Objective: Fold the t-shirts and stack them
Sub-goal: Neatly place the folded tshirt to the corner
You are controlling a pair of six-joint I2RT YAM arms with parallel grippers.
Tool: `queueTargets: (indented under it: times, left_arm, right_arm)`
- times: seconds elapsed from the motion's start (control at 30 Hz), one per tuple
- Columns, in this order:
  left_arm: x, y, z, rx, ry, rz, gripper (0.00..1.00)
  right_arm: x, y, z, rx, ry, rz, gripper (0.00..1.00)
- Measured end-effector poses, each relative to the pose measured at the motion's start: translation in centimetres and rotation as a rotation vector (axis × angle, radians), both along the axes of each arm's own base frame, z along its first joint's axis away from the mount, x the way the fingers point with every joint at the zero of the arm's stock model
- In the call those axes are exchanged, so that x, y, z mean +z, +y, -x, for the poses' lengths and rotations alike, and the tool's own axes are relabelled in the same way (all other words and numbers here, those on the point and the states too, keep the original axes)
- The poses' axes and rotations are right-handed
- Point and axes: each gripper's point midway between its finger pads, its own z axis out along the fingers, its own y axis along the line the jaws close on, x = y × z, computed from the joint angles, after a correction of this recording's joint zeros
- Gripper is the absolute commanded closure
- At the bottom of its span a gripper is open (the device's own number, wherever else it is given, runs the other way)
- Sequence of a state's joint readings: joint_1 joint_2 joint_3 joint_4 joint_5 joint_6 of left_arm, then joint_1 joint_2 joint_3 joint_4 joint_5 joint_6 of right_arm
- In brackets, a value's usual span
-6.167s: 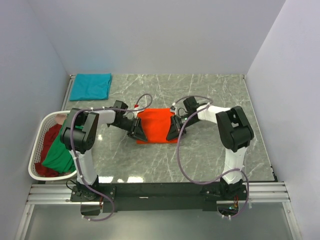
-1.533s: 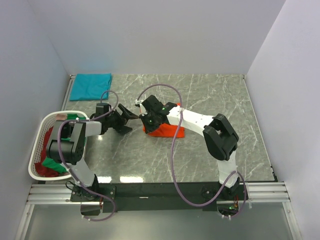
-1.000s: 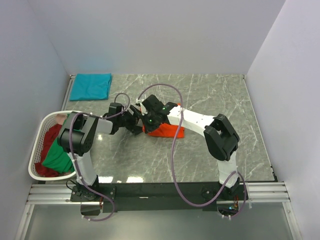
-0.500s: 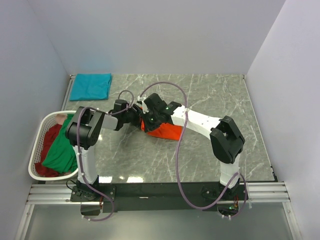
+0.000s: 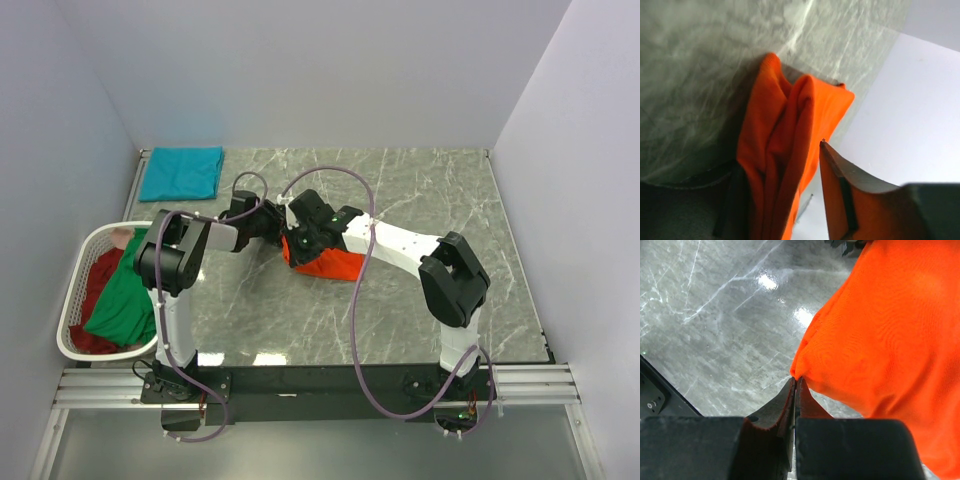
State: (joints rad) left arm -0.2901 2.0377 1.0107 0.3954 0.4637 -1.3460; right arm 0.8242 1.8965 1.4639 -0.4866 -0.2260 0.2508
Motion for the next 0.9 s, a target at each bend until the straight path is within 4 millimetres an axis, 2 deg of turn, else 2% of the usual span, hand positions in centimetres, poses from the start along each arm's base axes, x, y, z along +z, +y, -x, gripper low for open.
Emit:
queueTargets:
  times: [0.07, 0.23, 0.5, 0.63, 0.9]
  left_arm:
    - [-0.1, 0.2, -0.3, 0.007, -0.002, -0.023, 0.50]
    - [-0.3, 0.6, -0.8, 0.014, 0.001, -0.075, 0.50]
    - [0.3, 0.4, -1.8, 0.039, -0.023, -0.158, 0.34]
    - [0.3, 0.3, -1.6, 0.057, -0.036, -0.173, 0.36]
    - [0.0, 1.3, -0.7, 0.096, -0.022, -0.218, 0.46]
  right_arm:
    - [0.0, 0.0, 0.0, -0.003, 0.001, -0.001, 1.00]
    - [0.1, 0.1, -0.1, -0.013, 0.003, -0.007, 1.00]
    - [0.4, 0.7, -0.8, -0.034, -0.005, -0.015, 1.00]
    - [0.8, 1.2, -1.5, -0.048, -0.015, -0.021, 1.00]
    - [1.4, 1.4, -2.2, -0.068, -0.034, -0.025, 1.00]
